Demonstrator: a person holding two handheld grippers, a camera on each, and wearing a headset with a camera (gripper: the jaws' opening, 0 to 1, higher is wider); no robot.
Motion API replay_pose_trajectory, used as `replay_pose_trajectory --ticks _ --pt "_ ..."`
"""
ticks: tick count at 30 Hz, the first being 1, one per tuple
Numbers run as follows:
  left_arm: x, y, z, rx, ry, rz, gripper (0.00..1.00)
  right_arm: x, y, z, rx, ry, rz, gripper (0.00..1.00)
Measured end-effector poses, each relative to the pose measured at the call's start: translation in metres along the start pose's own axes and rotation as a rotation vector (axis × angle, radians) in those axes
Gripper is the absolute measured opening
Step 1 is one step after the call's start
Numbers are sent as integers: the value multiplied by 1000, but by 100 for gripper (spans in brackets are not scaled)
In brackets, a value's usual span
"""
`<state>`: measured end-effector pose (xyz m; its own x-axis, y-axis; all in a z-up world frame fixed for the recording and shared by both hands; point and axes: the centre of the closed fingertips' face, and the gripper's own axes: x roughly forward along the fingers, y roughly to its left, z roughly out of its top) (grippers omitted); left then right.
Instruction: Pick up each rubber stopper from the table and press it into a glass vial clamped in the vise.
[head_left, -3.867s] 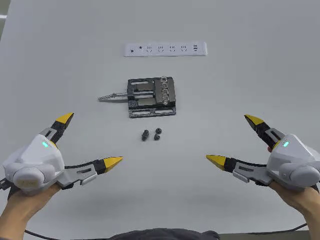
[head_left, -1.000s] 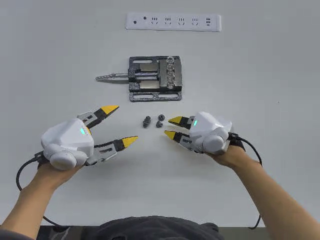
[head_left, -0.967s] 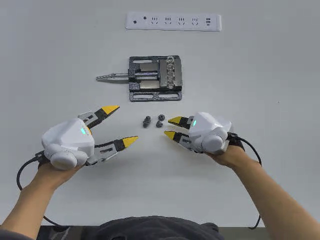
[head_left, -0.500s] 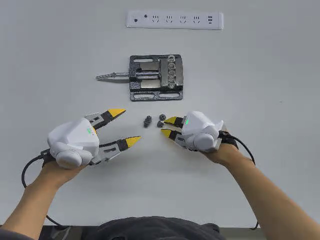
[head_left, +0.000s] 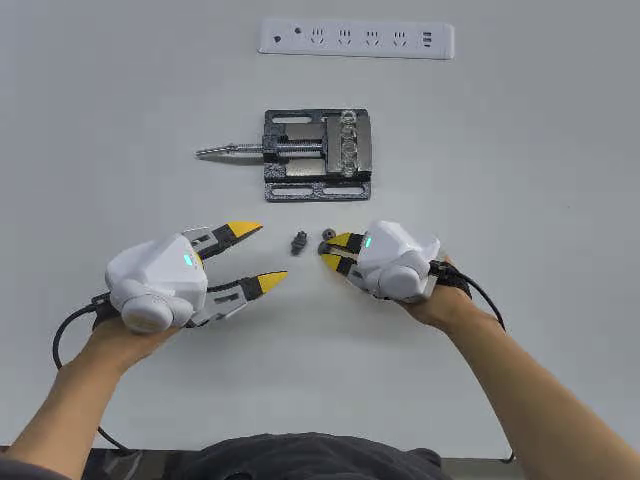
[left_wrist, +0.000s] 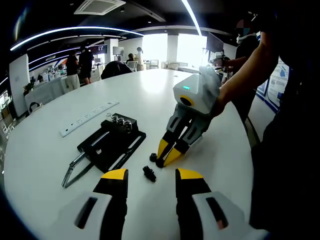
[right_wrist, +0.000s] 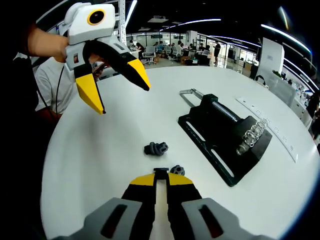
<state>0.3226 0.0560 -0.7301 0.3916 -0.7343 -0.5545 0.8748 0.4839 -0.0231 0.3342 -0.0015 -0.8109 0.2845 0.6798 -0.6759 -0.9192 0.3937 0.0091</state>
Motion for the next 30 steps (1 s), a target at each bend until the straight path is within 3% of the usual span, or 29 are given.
replay_pose_trajectory --ticks 5,11,22,30 --pt "3 -1 -1 0 6 -19 32 1 -1 -1 12 -2 -8 5" --pt "5 1 3 -20 3 -29 30 -5 -2 8 18 -39 -14 5" --pt "10 5 27 -87 10 -38 30 -30 -6 44 -13 -131 -46 5" --pt "13 7 44 -122 28 -51 29 -41 -8 59 -47 -182 -68 5"
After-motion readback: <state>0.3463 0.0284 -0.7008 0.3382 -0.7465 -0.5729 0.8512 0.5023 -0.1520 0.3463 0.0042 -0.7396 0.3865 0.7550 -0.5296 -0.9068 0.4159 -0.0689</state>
